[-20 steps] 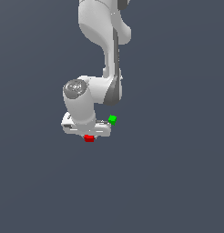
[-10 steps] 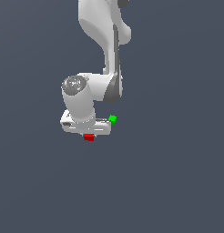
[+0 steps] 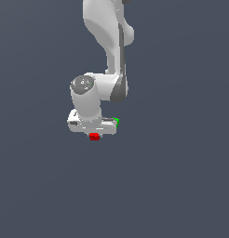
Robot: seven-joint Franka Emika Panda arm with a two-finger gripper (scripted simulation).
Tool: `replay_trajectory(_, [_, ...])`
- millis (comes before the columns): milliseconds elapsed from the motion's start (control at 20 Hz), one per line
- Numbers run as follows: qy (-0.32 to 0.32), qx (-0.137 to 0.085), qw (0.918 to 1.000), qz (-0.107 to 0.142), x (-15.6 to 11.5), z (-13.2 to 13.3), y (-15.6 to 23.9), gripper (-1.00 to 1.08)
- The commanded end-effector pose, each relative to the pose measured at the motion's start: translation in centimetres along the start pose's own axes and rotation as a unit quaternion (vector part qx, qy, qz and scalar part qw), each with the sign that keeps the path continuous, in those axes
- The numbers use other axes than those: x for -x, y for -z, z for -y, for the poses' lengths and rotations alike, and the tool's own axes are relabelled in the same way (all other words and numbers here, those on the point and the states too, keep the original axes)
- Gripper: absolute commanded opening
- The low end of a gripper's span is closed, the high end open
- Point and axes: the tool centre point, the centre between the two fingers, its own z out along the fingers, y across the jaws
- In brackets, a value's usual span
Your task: Stack the red cube on top of the green cube.
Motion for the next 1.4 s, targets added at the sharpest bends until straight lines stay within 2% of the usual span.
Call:
replay_trajectory(0, [0.000,0.000,1.0000,0.000,1.0,0.6,-0.3,-1.00])
replay_trajectory(850, [0.000,0.000,1.0000,0.000,11.6,6.4,-3.8,-1.00])
replay_trajectory(1350, [0.000,0.000,1.0000,0.000,14.7,8.3,-4.9,-1.00])
